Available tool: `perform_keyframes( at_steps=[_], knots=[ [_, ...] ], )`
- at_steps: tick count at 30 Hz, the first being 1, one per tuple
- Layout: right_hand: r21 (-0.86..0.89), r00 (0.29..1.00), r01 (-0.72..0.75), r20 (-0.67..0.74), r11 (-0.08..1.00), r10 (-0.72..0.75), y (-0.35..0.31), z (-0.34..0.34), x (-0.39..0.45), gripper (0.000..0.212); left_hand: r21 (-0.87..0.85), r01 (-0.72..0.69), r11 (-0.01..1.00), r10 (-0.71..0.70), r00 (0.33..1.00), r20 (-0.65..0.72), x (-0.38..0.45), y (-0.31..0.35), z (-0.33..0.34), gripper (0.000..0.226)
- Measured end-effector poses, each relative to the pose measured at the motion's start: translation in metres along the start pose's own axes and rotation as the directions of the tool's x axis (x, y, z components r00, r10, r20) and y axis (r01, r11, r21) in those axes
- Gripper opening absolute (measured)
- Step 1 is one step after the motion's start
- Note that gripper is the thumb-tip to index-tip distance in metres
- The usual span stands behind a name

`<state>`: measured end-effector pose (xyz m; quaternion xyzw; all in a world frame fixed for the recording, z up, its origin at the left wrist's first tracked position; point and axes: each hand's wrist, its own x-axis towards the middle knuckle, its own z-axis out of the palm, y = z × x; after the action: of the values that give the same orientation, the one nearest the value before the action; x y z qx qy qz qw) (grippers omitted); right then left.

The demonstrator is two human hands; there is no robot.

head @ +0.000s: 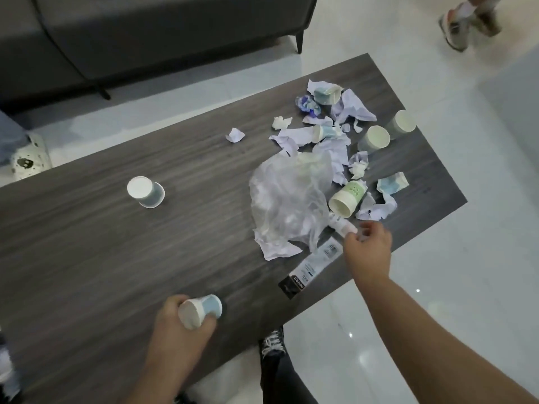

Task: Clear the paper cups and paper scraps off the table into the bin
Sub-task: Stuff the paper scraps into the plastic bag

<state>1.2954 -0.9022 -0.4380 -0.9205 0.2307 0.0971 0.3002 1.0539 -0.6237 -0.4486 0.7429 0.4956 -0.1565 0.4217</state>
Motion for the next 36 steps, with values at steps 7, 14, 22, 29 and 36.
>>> perform_keyframes(
  at_steps=[7,14,22,29,36],
  knots=[
    [-0.41,0.962,0.165,0.266,0.897,-0.056,0.006,0.018,0.063,0.06,0.078,-0.119,0.99,0.118,0.993,0.026,0.008,0.062,0.052,0.047],
    [-0.459,0.935,0.162,0.354,0.873,0.013,0.02,0.025,0.072,0.056,0.128,-0.215,0.968,0.213,0.977,0.033,0.02,0.088,0.07,0.076],
    [0.042,0.928,-0.051,0.37,0.998,0.032,0.024,-0.017,0.011,0.032,0.121,-0.222,0.967,0.212,0.973,0.088,0.016,0.081,0.071,0.058],
    [0.245,0.901,-0.16,0.432,0.956,0.04,-0.002,-0.03,-0.015,0.046,0.195,-0.216,0.957,0.254,0.948,-0.193,0.036,0.071,0.042,0.075],
    [0.416,0.89,-0.17,0.453,0.893,-0.041,-0.028,-0.028,-0.009,0.058,0.276,-0.12,0.954,0.193,0.948,-0.253,0.082,0.045,-0.003,0.081]
  ],
)
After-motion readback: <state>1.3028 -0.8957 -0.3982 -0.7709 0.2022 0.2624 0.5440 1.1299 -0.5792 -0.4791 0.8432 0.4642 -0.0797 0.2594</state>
